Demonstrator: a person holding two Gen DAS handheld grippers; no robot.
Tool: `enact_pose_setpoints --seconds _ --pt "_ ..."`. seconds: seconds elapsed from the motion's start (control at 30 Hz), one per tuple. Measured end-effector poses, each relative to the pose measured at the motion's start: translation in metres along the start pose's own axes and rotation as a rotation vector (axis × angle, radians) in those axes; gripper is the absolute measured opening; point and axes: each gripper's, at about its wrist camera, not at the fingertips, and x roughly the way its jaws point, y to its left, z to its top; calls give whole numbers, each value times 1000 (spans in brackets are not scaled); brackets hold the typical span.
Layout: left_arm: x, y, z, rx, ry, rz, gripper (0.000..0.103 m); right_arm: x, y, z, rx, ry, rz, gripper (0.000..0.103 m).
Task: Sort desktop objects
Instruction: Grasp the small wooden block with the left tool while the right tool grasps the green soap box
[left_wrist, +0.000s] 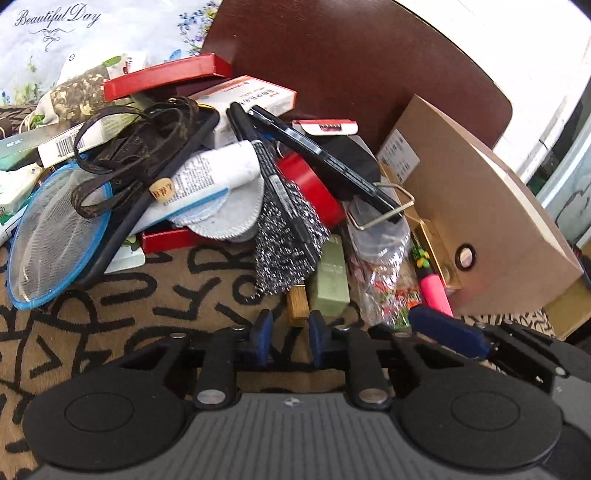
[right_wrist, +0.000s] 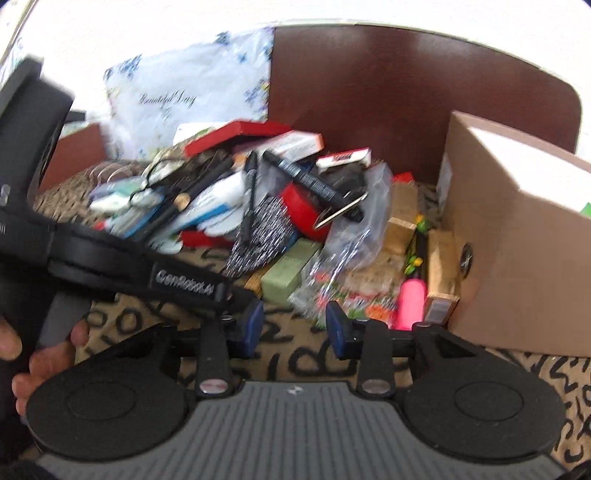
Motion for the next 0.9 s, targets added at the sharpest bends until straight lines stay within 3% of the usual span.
enact_pose_setpoints --seconds 0.3,0.37,0.43,0.7,0.9 --pt "12 6 12 -76 -23 -32 33 3 -4 20 -44 -30 8 34" --pt "15 1 13 -49 -26 -13 30 2 -4 22 -62 -31 11 33" --pt "17 -2 14 -20 -24 24 16 4 -3 23 -70 -25 21 33" --pt "3 21 15 -31 -27 39 15 22 13 23 -124 -4 59 31" --pt "-3 25 13 -29 -27 42 17 50 6 21 -103 46 29 31"
